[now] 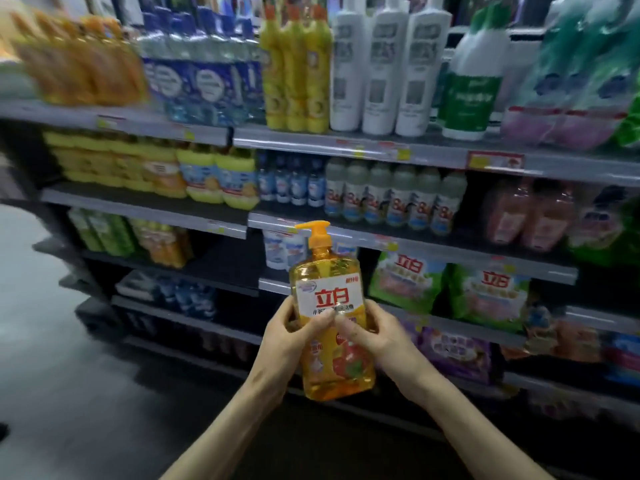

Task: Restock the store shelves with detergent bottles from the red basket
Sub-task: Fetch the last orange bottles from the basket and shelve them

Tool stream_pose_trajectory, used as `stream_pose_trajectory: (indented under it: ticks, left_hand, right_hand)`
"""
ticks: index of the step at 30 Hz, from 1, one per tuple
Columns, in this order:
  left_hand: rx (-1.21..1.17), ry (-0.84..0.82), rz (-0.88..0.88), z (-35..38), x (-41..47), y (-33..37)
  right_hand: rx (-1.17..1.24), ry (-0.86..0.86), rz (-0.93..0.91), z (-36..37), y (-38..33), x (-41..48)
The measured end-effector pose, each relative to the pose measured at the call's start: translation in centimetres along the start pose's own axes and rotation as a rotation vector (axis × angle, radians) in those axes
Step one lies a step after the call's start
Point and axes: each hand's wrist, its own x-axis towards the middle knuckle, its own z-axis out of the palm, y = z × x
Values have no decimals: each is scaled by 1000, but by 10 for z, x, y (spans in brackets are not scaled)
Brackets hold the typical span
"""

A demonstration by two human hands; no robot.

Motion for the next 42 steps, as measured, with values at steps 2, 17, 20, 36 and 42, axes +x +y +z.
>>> stream_pose_trajectory:
  ticks: [2, 17, 20, 36, 42]
  left_hand:
    - [13, 31, 31, -37, 1, 14]
    - [121, 162, 26, -248, 21, 55]
    - [168, 226, 56, -277, 36, 65]
    - [332, 588, 290, -409, 159, 180]
    - [381, 600, 391, -468, 189, 225]
  right_hand:
    - [-28, -44, -17, 35, -13, 24]
    - [-2, -202, -97, 220, -26, 155]
    - [6, -237, -126, 242, -36, 194]
    - [-4, -499, -399, 351, -158, 413]
    - [-5, -521, -427, 403, -201, 469]
